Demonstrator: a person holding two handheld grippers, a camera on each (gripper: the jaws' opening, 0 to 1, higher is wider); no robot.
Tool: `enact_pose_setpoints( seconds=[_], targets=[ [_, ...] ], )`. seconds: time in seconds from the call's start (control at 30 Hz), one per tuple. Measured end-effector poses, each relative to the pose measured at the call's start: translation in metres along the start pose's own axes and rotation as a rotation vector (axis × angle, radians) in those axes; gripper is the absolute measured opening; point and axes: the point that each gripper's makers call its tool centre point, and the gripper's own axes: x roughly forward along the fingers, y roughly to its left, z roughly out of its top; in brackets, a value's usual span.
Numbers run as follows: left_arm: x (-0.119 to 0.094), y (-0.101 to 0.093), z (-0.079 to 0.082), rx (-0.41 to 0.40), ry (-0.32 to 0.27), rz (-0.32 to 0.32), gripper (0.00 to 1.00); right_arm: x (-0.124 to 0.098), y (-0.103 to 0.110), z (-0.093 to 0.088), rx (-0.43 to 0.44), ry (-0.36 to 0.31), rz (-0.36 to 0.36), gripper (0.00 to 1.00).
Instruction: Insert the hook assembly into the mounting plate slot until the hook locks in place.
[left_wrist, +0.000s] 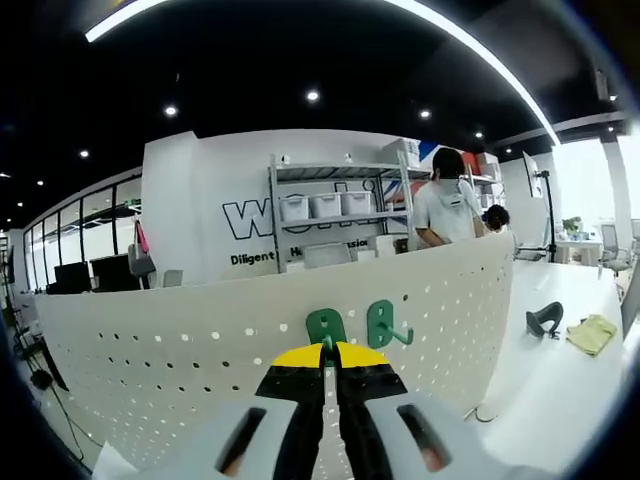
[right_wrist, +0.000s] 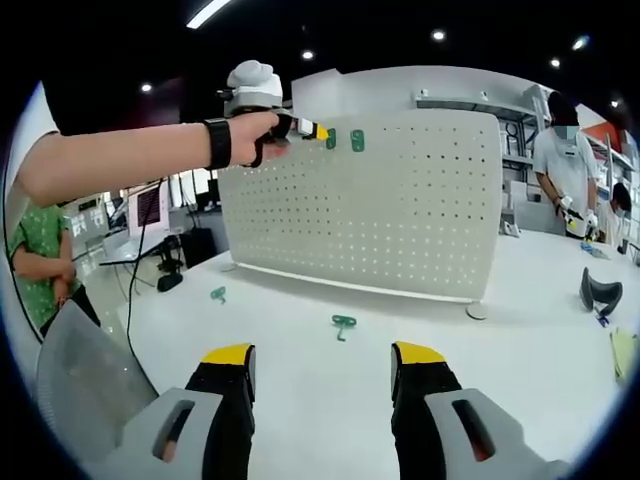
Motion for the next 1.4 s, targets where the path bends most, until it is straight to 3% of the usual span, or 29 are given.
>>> enact_pose_setpoints(
  seconds=[0.43, 0.6, 0.67, 0.73, 0.9, 1.4],
  targets=[
    [0.0042, 0.0062, -0.0027, -0.016, 0.015, 0.028, 0.02, 0.0006, -0.0019, 0.0021, 0.003, -0.001, -0.002, 0.55],
    [0.0067, 0.0062, -0.0078, 0.017, 0.034, 0.051, 0.03, 0.0012, -0.0016, 0.0005, 0.003, 0.005, -0.001, 0.55],
    [0.0069, 0.0034, -0.0081, -0.035, 0.03, 0.05, 0.03, 0.0011, -0.0024, 0.001, 0.001, 0.002, -0.004, 0.55],
    [0.0083, 0.0037, -0.0079, -0.004, 0.035, 0.063, 0.03, 0.0009, -0.0029, 0.0008, 0.004, 0.003, -0.005, 0.55],
    [0.0072, 0.0027, -0.0087, -0.026, 0.047, 0.073, 0.03, -0.0007, -0.0064, 0.0008, 0.014, -0.003, -0.015, 0.54],
    [0.0087, -0.0002, -0.0077, -0.038, 0.067, 0.057, 0.05, 0.0016, -0.0044, 0.0005, 0.014, 0.0, -0.007, 0.54]
  ],
)
